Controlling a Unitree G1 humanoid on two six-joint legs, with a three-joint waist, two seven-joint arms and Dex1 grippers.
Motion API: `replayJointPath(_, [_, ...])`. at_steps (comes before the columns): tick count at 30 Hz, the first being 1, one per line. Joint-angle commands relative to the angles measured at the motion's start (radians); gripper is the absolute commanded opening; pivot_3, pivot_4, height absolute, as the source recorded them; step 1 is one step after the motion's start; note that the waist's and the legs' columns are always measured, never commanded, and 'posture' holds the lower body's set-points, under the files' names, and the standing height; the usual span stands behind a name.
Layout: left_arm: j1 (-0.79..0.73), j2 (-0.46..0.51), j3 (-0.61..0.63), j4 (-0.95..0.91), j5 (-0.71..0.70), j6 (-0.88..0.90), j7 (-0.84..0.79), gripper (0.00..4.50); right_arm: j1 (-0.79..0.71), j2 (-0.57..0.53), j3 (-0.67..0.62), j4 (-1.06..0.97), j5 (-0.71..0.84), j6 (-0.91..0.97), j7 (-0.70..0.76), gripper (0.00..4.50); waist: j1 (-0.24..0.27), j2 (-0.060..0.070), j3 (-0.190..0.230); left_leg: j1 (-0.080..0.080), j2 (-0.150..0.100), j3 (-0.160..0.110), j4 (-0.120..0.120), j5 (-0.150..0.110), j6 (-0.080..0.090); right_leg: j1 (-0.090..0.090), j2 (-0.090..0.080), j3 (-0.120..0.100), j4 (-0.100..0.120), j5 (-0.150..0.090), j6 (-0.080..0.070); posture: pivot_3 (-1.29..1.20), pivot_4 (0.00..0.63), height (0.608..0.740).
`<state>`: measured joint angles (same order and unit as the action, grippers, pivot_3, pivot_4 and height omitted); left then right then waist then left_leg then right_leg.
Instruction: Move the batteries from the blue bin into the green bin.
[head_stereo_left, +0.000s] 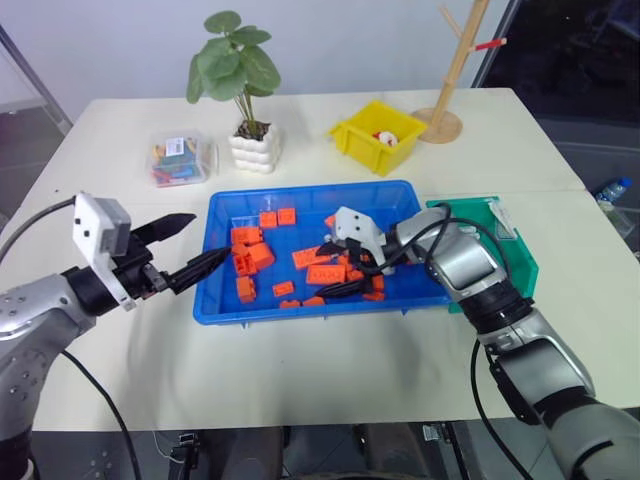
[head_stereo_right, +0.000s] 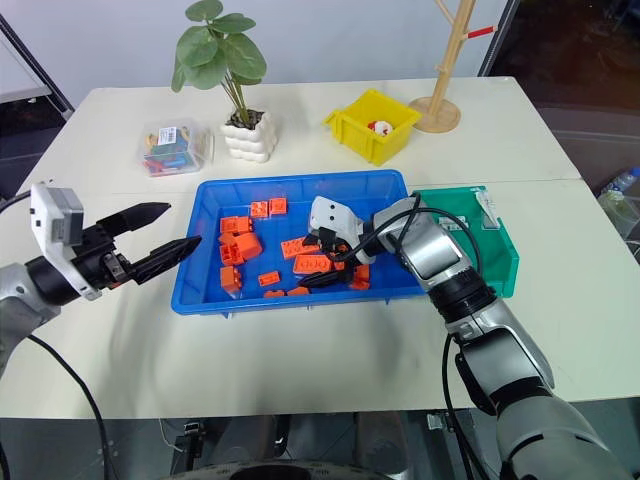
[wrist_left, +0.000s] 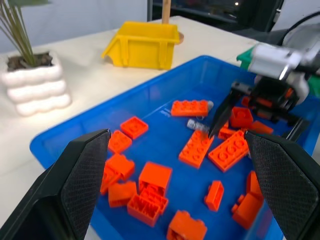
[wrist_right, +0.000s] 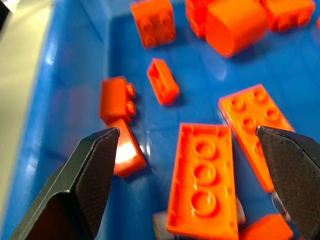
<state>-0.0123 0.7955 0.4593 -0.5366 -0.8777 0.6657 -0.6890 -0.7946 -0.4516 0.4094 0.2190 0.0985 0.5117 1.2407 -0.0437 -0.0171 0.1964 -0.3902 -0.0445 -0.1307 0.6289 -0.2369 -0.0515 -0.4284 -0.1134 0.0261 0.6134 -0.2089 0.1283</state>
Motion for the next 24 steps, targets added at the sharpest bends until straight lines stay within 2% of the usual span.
replayJointPath(1, [-0.006, 0.008, 0.034, -0.039, -0.020, -0.005, 0.011, 4.50, -0.019, -0.001, -0.003, 0.023, -0.015, -0.038, 0.000, 4.49, -0.001, 0.000, 0.000, 0.000, 0.000, 0.000, 0.000, 0.000, 0.000, 0.000, 0.000, 0.000, 0.000, 0.000, 0.000, 0.00, 0.150, 0.740])
replayJointPath(5, [-0.003, 0.005, 0.037, -0.039, -0.016, -0.011, 0.017, 4.50, -0.023, -0.005, 0.006, 0.049, -0.029, -0.058, 0.013, 4.49, -0.001, 0.000, 0.000, 0.000, 0.000, 0.000, 0.000, 0.000, 0.000, 0.000, 0.000, 0.000, 0.000, 0.000, 0.000, 0.00, 0.150, 0.740])
replayJointPath(6, [-0.003, 0.004, 0.038, -0.039, -0.016, -0.013, 0.019, 4.50, -0.023, -0.007, 0.010, 0.056, -0.034, -0.065, 0.017, 4.25, 0.000, 0.000, 0.000, 0.000, 0.000, 0.000, 0.000, 0.000, 0.000, 0.000, 0.000, 0.000, 0.000, 0.000, 0.000, 0.00, 0.150, 0.740])
replayJointPath(8, [-0.005, 0.002, 0.039, -0.037, -0.016, -0.016, 0.021, 4.50, -0.024, -0.006, 0.014, 0.067, -0.038, -0.072, 0.024, 3.68, 0.000, 0.000, 0.000, 0.000, 0.000, 0.000, 0.000, 0.000, 0.000, 0.000, 0.000, 0.000, 0.000, 0.000, 0.000, 0.00, 0.150, 0.740])
replayJointPath(13, [-0.006, 0.002, 0.045, -0.032, -0.016, -0.022, 0.022, 4.50, -0.030, -0.002, 0.011, 0.069, -0.041, -0.079, 0.043, 1.20, -0.001, 0.000, 0.000, 0.000, 0.000, 0.000, 0.000, 0.000, 0.000, 0.000, 0.000, 0.000, 0.000, 0.000, 0.000, 0.00, 0.150, 0.740])
replayJointPath(20, [-0.004, -0.002, 0.046, -0.018, -0.006, -0.032, 0.019, 4.50, -0.063, 0.025, -0.015, 0.070, -0.031, -0.085, 0.017, 1.20, -0.001, 0.000, 0.000, 0.000, 0.000, 0.000, 0.000, 0.000, 0.000, 0.000, 0.000, 0.000, 0.000, 0.000, 0.000, 0.00, 0.150, 0.740])
replayJointPath(24, [0.002, -0.005, 0.041, -0.010, 0.002, -0.041, 0.015, 4.50, -0.143, 0.082, -0.066, 0.063, 0.014, -0.041, -0.019, 1.20, -0.002, 0.000, 0.000, 0.000, 0.000, 0.000, 0.000, 0.000, 0.000, 0.000, 0.000, 0.000, 0.000, 0.000, 0.000, 0.00, 0.150, 0.740])
